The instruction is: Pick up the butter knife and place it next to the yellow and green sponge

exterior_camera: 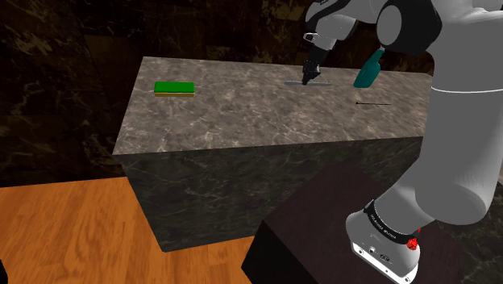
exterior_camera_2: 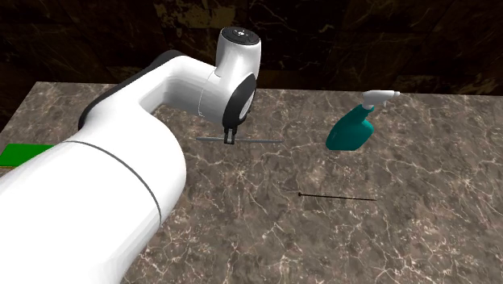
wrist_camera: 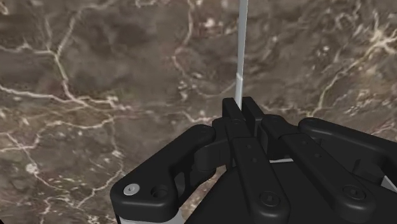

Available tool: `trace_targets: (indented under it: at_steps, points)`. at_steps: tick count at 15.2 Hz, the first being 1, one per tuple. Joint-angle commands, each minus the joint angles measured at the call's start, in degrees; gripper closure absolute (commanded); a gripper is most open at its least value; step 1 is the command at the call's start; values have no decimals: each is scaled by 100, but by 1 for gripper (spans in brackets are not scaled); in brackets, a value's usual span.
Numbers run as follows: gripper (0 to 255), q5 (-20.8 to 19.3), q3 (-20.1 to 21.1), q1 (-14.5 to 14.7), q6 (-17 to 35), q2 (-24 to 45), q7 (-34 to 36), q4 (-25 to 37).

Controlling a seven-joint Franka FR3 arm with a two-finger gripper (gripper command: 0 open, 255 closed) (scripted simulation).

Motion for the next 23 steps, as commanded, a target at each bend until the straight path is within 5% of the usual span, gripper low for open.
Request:
trace_targets:
  at_steps: [1,22,23]
  points:
    - [255,0,0,0,0,1,0,-1]
    - [255,-453,-247,47,-1197,-492,418,867]
    - [255,-531,-260,225,-1104,-640,541,674]
